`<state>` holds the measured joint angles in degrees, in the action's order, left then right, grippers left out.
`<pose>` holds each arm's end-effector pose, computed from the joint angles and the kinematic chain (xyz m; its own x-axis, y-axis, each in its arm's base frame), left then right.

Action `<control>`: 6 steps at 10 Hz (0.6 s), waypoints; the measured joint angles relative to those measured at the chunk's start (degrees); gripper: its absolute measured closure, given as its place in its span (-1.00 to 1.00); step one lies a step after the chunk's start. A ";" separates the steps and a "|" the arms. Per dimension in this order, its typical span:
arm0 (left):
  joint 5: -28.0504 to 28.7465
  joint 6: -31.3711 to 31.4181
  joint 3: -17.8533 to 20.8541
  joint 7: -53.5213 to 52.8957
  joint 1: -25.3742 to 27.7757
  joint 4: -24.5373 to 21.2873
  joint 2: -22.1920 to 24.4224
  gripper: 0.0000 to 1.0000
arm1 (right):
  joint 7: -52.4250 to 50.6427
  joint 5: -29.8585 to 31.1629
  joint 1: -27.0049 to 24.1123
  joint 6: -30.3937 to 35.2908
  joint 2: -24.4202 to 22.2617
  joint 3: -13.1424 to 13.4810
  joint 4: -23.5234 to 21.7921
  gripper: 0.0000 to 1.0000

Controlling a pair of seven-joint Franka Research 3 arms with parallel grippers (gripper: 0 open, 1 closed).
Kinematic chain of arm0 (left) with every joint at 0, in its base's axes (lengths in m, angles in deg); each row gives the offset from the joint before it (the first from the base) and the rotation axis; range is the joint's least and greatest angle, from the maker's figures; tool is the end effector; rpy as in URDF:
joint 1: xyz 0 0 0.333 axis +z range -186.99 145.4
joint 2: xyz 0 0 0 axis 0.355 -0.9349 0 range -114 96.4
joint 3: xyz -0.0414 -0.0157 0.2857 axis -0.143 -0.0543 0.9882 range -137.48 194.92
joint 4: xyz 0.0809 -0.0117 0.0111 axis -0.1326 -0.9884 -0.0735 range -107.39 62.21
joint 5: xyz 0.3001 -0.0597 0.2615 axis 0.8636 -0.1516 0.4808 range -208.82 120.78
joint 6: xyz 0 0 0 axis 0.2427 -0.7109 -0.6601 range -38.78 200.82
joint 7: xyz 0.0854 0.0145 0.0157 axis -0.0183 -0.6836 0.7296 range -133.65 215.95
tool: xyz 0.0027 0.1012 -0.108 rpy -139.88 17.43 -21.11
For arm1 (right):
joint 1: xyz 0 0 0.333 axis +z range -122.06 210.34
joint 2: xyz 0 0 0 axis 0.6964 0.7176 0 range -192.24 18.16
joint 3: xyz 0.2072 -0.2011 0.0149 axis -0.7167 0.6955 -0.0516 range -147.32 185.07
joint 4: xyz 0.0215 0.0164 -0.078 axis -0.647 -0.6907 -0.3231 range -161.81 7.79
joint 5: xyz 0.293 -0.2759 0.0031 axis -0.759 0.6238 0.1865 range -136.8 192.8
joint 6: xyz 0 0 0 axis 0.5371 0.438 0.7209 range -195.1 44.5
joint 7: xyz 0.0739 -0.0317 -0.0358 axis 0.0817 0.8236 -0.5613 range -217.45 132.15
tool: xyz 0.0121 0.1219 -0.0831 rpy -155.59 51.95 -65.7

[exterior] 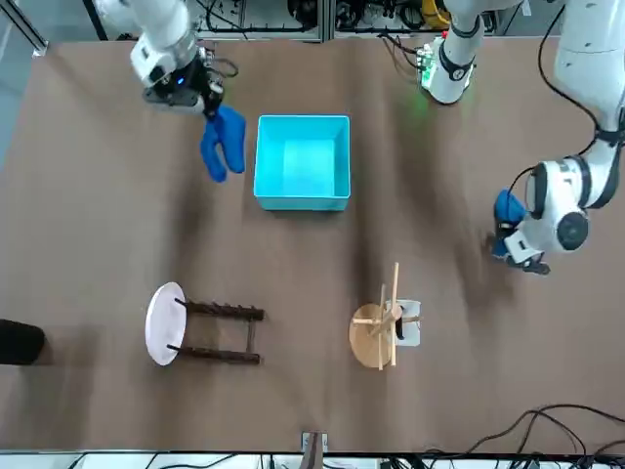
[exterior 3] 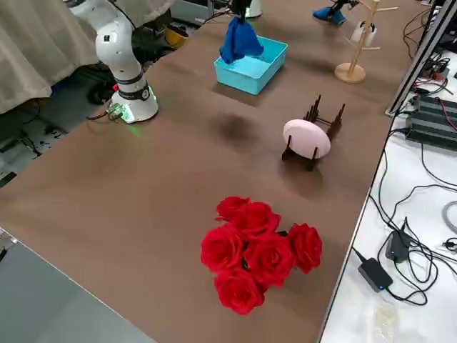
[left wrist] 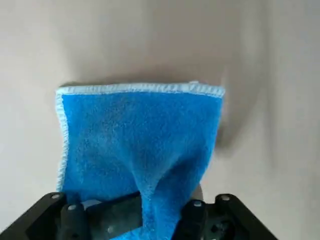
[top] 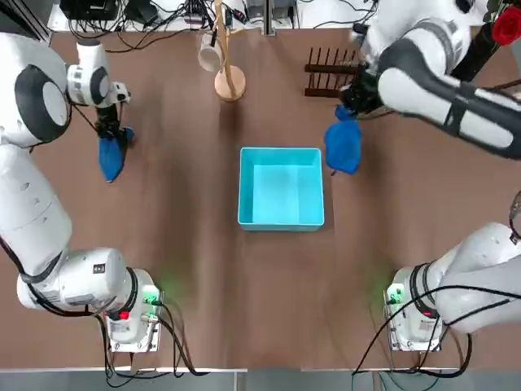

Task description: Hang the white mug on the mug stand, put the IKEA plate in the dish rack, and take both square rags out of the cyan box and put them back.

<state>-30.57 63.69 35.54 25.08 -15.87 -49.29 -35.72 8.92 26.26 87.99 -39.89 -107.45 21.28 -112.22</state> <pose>0.5240 0.1290 0.1135 0.9100 -0.2177 -0.3530 -0.2651 -0.9599 -0.0916 0.3537 0.3160 0.4585 0.9831 -0.1829 0.0008 -0.1824 -0.9806 -0.0714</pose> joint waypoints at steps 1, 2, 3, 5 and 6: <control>-0.79 1.15 -0.20 0.00 -0.64 -0.02 0.04 0.99 | 6.04 0.00 4.30 -1.45 0.71 -0.10 -0.03 0.93; -1.88 1.86 -0.64 0.42 -2.01 -0.02 0.04 0.99 | 10.83 0.12 7.78 -3.25 2.46 -0.18 -0.10 0.93; -3.13 2.12 -1.73 1.78 -3.42 -0.02 0.04 0.99 | 14.20 0.64 10.47 -5.23 5.22 -0.26 -0.20 0.93; -4.99 2.68 -7.99 9.19 -4.14 0.29 -0.02 0.99 | 16.32 1.48 12.18 -8.02 11.02 -0.26 -0.41 0.93; -5.12 2.75 -11.63 15.34 -4.36 0.83 -0.31 0.99 | 16.54 2.05 12.29 -8.94 13.32 -0.26 -0.45 0.93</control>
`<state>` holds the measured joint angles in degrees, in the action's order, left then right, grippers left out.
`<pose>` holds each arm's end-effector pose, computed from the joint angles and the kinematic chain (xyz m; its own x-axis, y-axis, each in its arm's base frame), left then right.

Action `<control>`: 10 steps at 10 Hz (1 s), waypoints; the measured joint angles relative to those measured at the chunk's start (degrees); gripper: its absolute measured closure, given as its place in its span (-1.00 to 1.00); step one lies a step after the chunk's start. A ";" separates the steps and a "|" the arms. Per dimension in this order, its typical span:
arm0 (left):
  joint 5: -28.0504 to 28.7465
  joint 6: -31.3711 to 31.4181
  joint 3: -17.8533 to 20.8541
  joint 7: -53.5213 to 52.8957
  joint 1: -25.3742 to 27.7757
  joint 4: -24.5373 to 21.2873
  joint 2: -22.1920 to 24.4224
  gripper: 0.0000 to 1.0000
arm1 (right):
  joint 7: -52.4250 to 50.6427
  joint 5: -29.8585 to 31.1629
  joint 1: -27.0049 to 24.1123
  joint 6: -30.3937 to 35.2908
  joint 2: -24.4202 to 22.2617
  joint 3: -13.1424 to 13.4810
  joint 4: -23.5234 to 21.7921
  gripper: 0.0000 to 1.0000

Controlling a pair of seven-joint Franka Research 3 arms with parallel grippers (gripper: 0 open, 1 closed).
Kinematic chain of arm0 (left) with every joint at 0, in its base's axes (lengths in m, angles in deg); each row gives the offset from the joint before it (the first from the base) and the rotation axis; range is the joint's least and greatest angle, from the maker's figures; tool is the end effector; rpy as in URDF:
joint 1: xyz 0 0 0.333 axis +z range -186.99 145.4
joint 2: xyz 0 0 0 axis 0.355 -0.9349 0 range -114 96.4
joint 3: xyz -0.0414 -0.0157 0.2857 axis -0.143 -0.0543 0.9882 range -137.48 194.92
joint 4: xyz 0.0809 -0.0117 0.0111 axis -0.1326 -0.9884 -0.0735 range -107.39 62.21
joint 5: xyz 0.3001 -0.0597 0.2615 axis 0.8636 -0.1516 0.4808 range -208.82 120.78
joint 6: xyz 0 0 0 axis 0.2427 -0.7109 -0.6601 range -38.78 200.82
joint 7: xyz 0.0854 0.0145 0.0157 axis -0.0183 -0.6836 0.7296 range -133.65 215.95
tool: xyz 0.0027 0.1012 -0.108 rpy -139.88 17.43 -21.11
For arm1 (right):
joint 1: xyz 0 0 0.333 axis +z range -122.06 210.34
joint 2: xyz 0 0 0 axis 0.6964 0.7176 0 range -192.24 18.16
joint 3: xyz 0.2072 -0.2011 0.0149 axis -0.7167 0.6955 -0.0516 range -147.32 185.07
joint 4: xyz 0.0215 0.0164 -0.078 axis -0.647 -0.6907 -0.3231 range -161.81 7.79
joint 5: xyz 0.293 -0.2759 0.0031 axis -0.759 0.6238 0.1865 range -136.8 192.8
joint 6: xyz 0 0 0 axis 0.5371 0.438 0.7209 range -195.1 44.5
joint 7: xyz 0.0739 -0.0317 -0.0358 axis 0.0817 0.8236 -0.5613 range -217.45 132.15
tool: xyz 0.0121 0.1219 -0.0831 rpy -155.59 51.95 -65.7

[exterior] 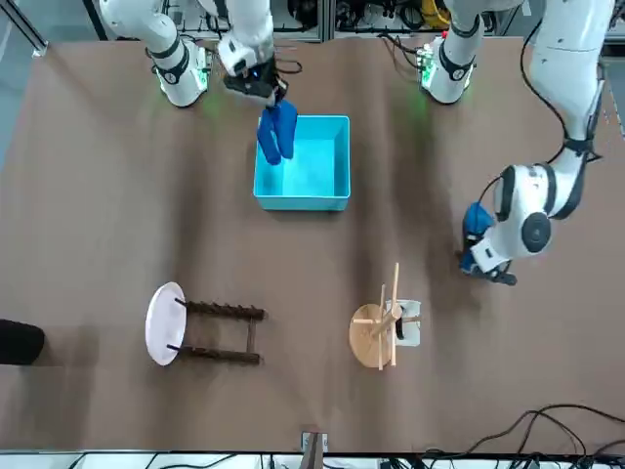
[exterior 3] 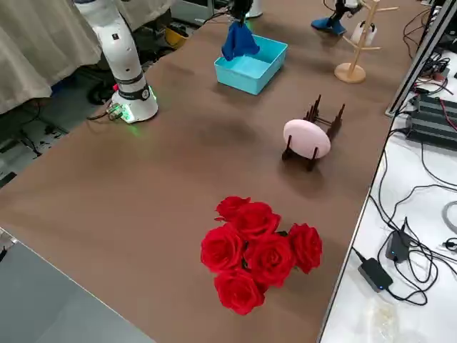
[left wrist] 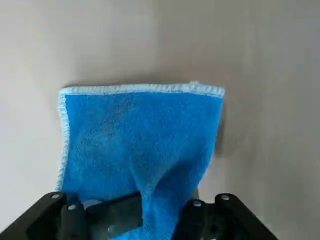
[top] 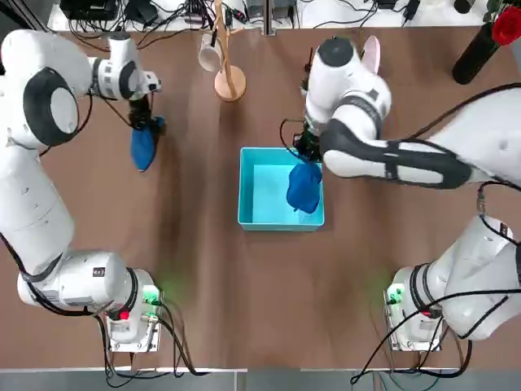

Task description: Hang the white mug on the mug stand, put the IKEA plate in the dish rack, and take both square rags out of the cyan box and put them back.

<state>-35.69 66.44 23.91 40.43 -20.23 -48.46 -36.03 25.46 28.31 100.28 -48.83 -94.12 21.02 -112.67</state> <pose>0.5498 -0.0361 0.1149 0.9532 -0.1780 -0.2442 -0.1941 -0.9800 -0.0431 0.3016 0.4144 0.3536 0.9704 -0.2411 -0.0102 -0.2408 -0.9702 0.0255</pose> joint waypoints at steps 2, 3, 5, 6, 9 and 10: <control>-0.03 0.13 -6.31 11.01 -1.18 2.76 -1.39 0.99 | 0.17 1.23 0.10 -1.10 3.25 0.01 0.00 0.93; -0.04 0.13 -8.07 14.22 -2.00 4.15 -2.03 0.99 | 0.22 1.58 0.12 -1.21 4.40 0.01 0.00 0.93; -0.05 0.13 -9.71 19.07 -4.34 6.54 -4.03 0.99 | 0.64 2.07 0.23 -2.62 6.27 0.01 0.00 0.93; -0.05 0.13 -9.80 20.97 -5.93 7.63 -5.44 0.99 | 1.28 2.23 0.31 -3.49 7.26 0.01 -0.01 0.93; 0.04 0.06 -7.90 21.33 -6.17 7.92 -7.69 0.99 | 4.06 4.40 0.57 -5.95 10.81 0.02 -0.01 0.89; 0.03 -0.01 -5.32 20.73 -6.04 7.75 -7.68 0.99 | 4.51 4.45 0.79 -6.10 11.25 0.01 0.03 0.83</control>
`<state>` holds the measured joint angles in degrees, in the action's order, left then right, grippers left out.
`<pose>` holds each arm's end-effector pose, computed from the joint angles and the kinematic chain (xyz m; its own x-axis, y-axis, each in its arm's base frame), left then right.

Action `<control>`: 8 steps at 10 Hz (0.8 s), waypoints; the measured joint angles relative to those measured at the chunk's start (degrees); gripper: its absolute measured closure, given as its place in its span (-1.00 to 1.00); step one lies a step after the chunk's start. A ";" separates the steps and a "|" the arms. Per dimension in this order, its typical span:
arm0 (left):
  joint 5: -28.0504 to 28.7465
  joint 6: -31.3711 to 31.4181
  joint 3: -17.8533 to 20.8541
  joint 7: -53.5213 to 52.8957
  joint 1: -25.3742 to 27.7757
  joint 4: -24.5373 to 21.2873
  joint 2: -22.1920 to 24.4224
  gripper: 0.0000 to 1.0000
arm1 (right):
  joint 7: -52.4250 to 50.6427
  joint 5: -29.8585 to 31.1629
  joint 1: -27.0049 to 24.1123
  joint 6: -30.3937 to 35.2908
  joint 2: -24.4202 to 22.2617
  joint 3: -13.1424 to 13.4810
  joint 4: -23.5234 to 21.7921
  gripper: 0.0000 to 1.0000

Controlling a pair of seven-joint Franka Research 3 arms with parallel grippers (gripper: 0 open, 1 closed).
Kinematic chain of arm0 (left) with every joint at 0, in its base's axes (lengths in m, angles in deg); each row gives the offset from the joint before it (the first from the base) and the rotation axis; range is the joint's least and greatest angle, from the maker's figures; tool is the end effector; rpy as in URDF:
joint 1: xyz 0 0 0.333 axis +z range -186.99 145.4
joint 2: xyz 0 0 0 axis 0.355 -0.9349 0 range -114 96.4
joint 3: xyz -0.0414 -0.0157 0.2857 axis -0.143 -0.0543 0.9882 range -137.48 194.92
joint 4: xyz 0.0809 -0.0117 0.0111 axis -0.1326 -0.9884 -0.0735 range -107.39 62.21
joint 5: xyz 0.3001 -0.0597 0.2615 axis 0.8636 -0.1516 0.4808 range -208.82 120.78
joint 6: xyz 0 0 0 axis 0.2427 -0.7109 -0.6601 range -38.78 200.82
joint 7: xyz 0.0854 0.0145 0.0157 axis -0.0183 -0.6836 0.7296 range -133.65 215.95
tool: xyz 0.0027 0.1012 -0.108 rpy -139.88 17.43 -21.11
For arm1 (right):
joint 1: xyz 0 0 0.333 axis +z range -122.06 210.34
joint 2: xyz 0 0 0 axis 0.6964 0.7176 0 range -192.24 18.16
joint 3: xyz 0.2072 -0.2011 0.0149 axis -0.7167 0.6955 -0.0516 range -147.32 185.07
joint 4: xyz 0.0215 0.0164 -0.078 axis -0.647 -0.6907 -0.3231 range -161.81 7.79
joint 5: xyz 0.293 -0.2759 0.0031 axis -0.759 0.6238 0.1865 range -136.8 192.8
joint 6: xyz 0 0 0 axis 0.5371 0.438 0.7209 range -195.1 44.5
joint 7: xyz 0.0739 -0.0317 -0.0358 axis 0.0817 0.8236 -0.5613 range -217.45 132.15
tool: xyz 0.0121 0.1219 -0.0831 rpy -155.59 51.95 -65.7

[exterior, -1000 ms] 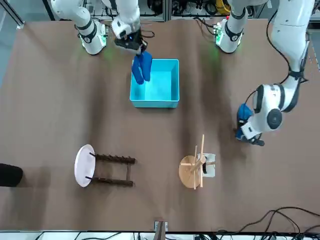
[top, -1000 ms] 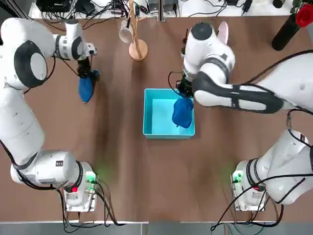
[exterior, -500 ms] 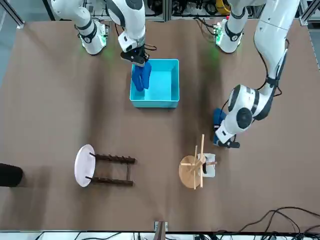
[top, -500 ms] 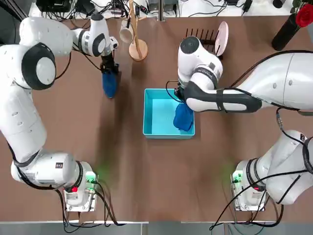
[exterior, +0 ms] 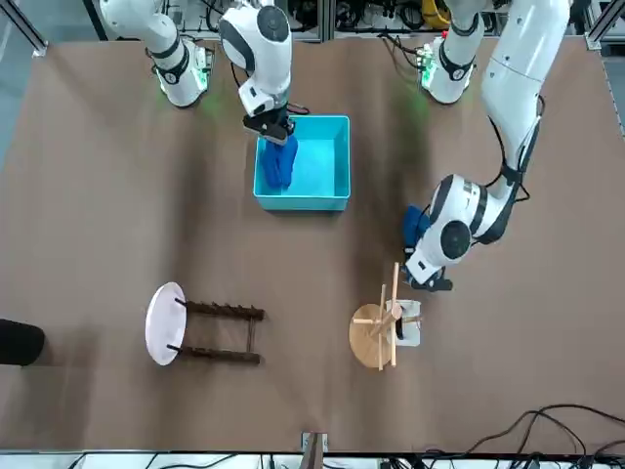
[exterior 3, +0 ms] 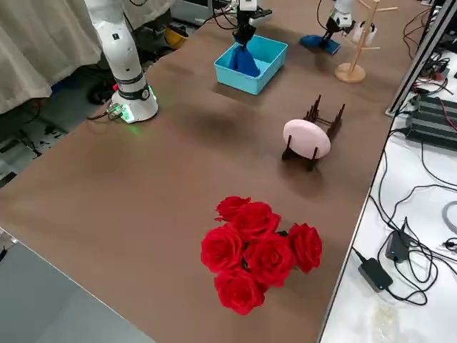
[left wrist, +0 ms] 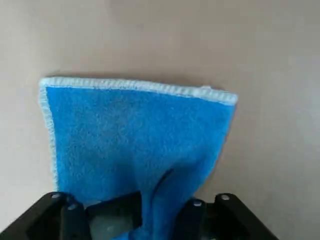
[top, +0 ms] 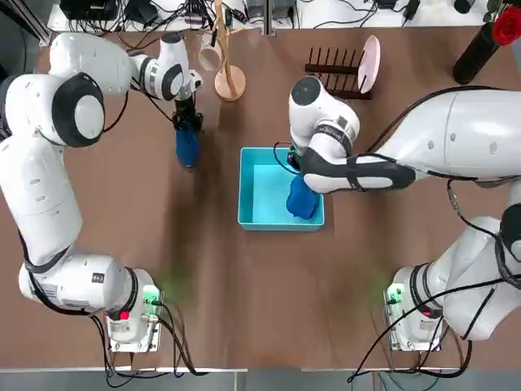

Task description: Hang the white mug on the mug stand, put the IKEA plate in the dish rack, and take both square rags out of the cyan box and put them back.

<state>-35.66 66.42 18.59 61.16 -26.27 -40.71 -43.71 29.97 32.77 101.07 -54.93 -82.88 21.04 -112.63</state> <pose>0.5597 -0.1546 0.0899 0.9752 -0.0041 -0.2213 -0.0189 -0.9977 -0.0650 0.3074 0.4247 0.2604 0.9664 -0.2557 0.0271 -0.2570 -0.9574 0.1318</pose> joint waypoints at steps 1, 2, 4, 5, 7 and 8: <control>0.00 -0.10 2.20 -0.64 0.15 -0.06 0.03 0.99 | 0.18 0.01 0.04 0.00 0.02 0.02 0.05 0.75; 0.00 -0.20 4.28 -1.50 0.20 -0.39 0.13 0.99 | 0.23 0.01 0.04 0.01 0.02 0.13 0.15 0.45; 0.00 -0.21 8.99 -6.45 0.37 -1.94 0.67 0.99 | 0.33 0.03 0.02 0.01 0.02 0.60 0.67 -0.14; 0.00 -0.21 11.84 -10.41 0.52 -2.66 1.05 0.99 | 0.43 0.05 -0.14 0.38 0.02 0.92 1.50 -0.44; 0.03 -0.20 18.49 -21.20 1.14 -4.05 1.82 0.99 | 0.65 0.13 -1.51 5.75 -0.02 1.35 6.22 -0.99; 0.03 -0.17 22.12 -26.95 1.43 -4.43 1.98 0.99 | 0.67 0.17 -3.36 8.32 -0.04 1.43 9.00 -0.99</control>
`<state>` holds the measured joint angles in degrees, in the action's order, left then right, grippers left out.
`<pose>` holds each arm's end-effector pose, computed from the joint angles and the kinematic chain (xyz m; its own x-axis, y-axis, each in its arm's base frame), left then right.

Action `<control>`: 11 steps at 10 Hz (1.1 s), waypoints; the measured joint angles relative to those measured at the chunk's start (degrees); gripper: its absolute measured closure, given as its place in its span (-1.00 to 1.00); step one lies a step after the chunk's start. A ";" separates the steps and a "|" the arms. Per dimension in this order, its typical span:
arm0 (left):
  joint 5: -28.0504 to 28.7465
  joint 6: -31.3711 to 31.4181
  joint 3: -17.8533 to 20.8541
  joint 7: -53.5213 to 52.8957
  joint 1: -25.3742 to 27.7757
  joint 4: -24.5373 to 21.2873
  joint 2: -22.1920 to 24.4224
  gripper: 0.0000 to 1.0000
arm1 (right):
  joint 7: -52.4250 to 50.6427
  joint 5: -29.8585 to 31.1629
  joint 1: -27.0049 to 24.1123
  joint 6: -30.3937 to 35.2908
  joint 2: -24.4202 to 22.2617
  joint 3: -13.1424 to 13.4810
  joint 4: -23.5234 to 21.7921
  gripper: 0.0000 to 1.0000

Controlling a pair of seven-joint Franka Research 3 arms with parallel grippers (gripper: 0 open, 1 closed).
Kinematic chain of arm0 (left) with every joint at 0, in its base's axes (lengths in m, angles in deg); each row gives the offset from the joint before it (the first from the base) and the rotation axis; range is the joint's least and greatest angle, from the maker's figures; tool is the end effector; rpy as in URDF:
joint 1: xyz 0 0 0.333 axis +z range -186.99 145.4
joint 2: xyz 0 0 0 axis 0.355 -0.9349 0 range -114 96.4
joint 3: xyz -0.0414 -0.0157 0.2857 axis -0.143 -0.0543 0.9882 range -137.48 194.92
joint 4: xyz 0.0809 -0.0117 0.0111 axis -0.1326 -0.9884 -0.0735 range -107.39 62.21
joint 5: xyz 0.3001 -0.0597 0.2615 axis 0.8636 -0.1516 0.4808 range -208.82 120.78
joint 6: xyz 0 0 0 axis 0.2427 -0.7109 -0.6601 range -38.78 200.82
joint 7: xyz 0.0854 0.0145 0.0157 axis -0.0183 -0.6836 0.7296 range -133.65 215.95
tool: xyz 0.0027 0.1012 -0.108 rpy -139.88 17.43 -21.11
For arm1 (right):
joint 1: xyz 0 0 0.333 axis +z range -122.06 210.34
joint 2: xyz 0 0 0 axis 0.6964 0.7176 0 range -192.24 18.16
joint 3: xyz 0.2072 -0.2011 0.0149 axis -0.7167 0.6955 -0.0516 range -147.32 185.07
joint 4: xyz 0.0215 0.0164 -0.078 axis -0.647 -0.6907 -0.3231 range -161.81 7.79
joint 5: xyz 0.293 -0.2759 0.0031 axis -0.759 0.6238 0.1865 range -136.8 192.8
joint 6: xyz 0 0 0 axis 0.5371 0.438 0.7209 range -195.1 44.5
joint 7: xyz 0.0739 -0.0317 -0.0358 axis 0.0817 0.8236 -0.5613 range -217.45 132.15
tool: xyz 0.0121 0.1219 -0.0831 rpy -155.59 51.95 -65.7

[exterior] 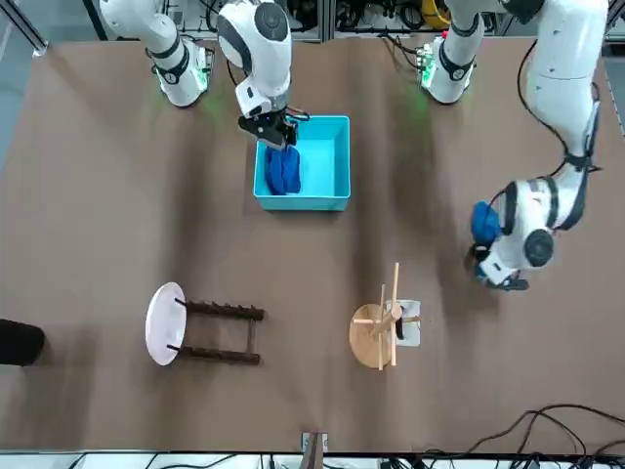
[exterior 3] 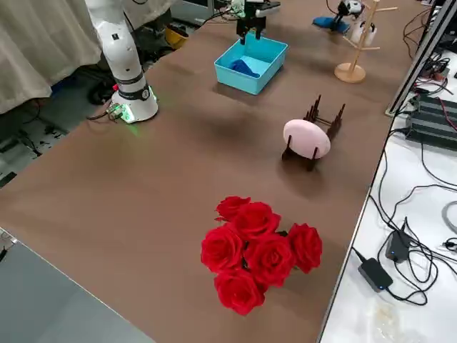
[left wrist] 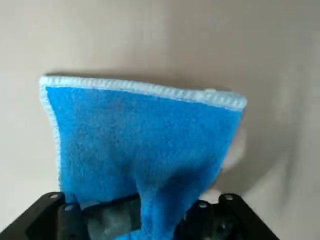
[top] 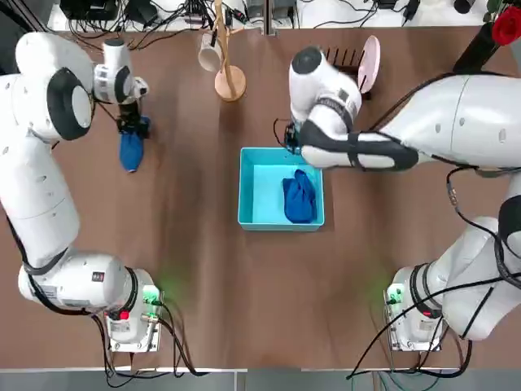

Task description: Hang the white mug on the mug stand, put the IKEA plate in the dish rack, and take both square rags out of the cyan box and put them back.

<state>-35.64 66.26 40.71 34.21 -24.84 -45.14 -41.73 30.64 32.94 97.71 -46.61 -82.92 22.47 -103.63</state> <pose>0.5480 0.0946 0.0868 0.9468 -0.0795 -0.3120 -0.1333 -0.9788 -0.1554 0.3617 0.4181 0.3191 0.9343 -0.3539 0.0438 -0.3566 -0.9262 0.1228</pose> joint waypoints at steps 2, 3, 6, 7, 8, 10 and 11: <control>-0.69 0.02 4.84 -9.68 1.33 -0.47 0.24 0.99 | -0.18 0.09 -6.27 1.24 0.01 0.24 3.52 -0.99; -1.41 0.04 5.35 -13.05 2.52 -0.59 0.73 0.99 | -1.15 0.09 -9.76 1.25 0.01 0.37 4.66 -0.99; -2.14 -4.09 4.61 -14.20 1.02 0.19 6.69 0.99 | -11.50 -0.11 -19.31 1.37 0.05 0.61 6.12 -0.99; -2.28 -7.59 3.59 -14.18 0.30 1.27 9.60 0.99 | -16.02 -0.11 -23.08 1.41 0.09 0.65 6.20 -0.99; -2.39 -11.15 1.62 -13.87 0.19 2.44 12.63 0.99 | -21.94 -0.13 -27.51 1.40 0.16 0.71 6.50 -0.99; -2.62 -17.52 -3.80 -10.54 0.26 3.29 18.82 0.99 | -35.32 -0.48 -36.78 1.41 0.25 0.84 8.04 -0.99; -2.69 -19.99 -7.30 -7.16 0.28 3.19 21.44 0.99 | -43.37 -0.59 -40.84 2.36 0.31 0.86 9.02 -0.99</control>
<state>-38.33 46.27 33.41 27.05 -24.56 -41.95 -20.29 -12.73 32.35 56.88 -44.26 -82.61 23.32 -94.61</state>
